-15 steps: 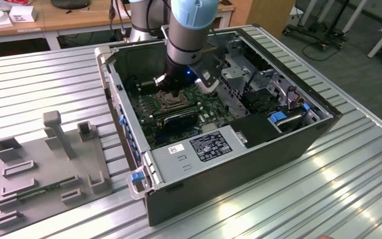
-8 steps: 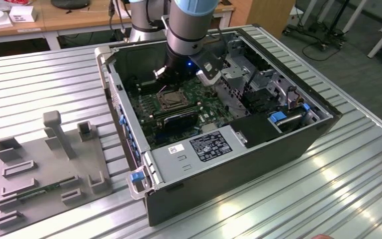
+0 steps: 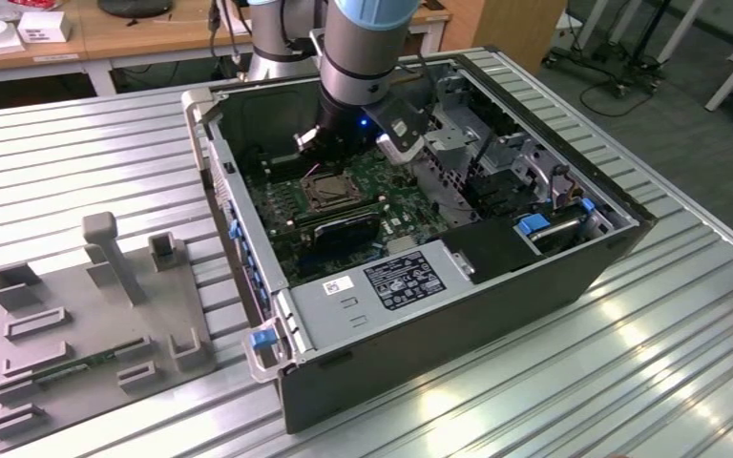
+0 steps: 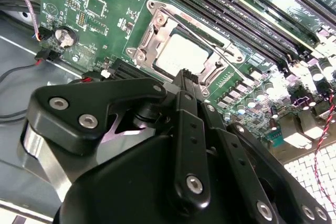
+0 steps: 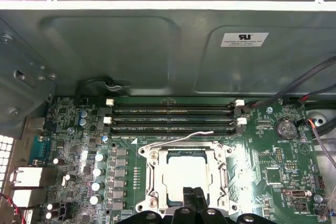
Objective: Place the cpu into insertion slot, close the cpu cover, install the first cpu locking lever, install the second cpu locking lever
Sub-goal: 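Install the first cpu locking lever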
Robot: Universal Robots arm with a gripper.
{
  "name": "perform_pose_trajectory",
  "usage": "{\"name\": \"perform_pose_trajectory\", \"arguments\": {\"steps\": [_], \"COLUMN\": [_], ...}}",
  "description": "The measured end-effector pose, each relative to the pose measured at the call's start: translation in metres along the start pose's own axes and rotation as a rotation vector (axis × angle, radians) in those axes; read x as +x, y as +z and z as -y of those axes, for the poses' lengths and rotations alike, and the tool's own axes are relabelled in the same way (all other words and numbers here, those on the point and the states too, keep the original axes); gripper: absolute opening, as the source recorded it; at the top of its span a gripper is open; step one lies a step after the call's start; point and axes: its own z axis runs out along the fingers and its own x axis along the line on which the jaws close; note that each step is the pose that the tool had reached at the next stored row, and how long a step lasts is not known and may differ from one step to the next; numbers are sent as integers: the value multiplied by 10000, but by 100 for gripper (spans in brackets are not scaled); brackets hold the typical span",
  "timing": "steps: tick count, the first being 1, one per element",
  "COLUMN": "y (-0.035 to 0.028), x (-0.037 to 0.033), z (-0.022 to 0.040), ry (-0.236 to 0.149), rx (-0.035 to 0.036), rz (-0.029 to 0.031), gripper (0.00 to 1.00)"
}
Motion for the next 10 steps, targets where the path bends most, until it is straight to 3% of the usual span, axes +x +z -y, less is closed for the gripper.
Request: {"name": "perform_pose_trajectory", "arguments": {"steps": [10], "y": [0], "x": [0], "z": [0], "ry": [-1], "rx": [8], "rz": [0], "gripper": [11]}}
